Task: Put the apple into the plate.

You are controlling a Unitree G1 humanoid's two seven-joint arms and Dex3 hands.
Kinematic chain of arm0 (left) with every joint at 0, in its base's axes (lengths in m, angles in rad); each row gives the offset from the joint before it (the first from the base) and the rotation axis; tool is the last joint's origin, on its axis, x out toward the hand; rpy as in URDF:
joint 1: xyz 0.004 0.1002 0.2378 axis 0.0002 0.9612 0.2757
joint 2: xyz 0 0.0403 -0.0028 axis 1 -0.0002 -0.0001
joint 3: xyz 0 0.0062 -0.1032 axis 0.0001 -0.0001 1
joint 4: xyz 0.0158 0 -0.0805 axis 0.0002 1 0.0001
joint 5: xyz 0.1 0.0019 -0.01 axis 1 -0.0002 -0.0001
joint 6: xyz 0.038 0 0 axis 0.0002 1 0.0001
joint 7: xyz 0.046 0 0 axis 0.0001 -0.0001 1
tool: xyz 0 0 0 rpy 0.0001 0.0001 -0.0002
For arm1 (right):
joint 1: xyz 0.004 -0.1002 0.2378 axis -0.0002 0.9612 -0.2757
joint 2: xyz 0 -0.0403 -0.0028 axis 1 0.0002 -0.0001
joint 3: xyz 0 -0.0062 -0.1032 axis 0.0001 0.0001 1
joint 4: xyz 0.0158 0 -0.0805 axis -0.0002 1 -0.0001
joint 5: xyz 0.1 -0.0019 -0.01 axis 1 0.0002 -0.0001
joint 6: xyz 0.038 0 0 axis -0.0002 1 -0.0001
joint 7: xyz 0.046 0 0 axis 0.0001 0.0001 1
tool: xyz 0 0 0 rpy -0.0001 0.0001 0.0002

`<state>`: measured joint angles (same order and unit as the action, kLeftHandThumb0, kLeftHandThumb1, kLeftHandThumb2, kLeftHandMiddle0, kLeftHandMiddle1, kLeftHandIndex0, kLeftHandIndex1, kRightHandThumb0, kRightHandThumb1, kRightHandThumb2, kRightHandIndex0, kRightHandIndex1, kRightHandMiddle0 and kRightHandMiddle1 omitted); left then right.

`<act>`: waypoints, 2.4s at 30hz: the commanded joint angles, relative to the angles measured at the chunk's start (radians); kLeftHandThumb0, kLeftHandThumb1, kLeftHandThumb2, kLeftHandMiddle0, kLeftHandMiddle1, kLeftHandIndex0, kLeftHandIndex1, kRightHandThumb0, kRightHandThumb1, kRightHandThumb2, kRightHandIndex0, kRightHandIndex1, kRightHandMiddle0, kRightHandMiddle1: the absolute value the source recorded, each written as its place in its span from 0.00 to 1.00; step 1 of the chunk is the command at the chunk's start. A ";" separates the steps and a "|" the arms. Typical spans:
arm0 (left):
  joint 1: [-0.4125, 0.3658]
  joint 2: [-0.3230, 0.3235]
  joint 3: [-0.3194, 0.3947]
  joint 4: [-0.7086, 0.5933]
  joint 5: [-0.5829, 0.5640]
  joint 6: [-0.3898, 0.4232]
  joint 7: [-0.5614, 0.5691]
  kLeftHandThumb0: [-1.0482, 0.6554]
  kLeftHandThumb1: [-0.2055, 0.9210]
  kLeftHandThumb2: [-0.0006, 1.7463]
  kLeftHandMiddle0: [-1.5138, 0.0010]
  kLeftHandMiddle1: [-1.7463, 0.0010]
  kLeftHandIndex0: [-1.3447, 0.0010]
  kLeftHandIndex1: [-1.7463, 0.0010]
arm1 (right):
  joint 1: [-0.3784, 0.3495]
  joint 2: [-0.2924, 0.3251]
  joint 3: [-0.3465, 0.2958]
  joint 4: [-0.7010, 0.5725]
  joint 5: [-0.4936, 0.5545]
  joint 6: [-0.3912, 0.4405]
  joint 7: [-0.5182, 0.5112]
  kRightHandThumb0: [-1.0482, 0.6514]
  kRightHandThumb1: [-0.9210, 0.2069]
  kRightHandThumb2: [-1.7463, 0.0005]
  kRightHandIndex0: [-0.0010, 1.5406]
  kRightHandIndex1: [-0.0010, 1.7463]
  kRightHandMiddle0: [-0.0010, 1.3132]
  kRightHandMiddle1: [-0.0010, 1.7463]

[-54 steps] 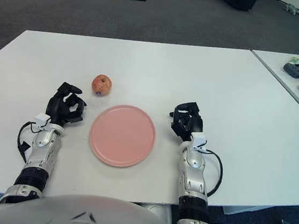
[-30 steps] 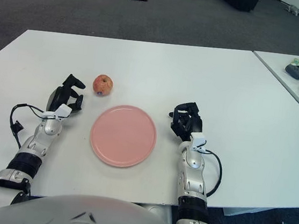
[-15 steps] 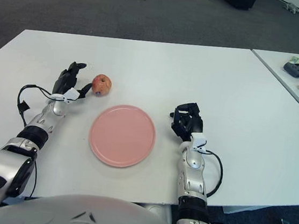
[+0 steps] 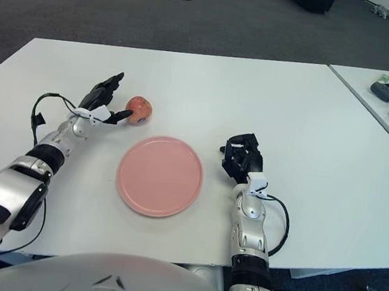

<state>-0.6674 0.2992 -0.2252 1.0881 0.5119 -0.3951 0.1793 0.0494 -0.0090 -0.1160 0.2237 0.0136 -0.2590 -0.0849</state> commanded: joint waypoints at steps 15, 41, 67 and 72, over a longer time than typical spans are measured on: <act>-0.100 0.037 -0.038 0.026 -0.080 -0.039 -0.367 0.04 0.77 0.18 1.00 1.00 1.00 1.00 | 0.003 0.010 -0.002 -0.022 -0.003 -0.009 -0.013 0.40 0.12 0.59 0.32 0.69 0.21 1.00; -0.178 0.028 -0.013 -0.005 -0.183 -0.067 -0.586 0.17 0.48 0.47 1.00 1.00 1.00 1.00 | 0.002 0.002 -0.004 -0.005 -0.003 -0.009 -0.009 0.40 0.13 0.58 0.31 0.71 0.21 1.00; -0.262 -0.043 -0.049 0.016 -0.174 -0.061 -0.640 0.17 0.49 0.46 1.00 1.00 1.00 1.00 | 0.021 0.008 -0.001 -0.034 -0.008 0.000 -0.024 0.40 0.12 0.59 0.32 0.71 0.21 1.00; -0.292 -0.085 -0.088 0.102 -0.133 -0.027 -0.607 0.14 0.52 0.44 1.00 1.00 1.00 1.00 | 0.020 0.009 -0.004 -0.028 -0.002 -0.007 -0.021 0.40 0.12 0.59 0.32 0.71 0.20 1.00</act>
<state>-0.9178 0.2394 -0.2826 1.1314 0.3418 -0.4539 -0.4495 0.0725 -0.0017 -0.1176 0.2014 0.0099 -0.2601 -0.1049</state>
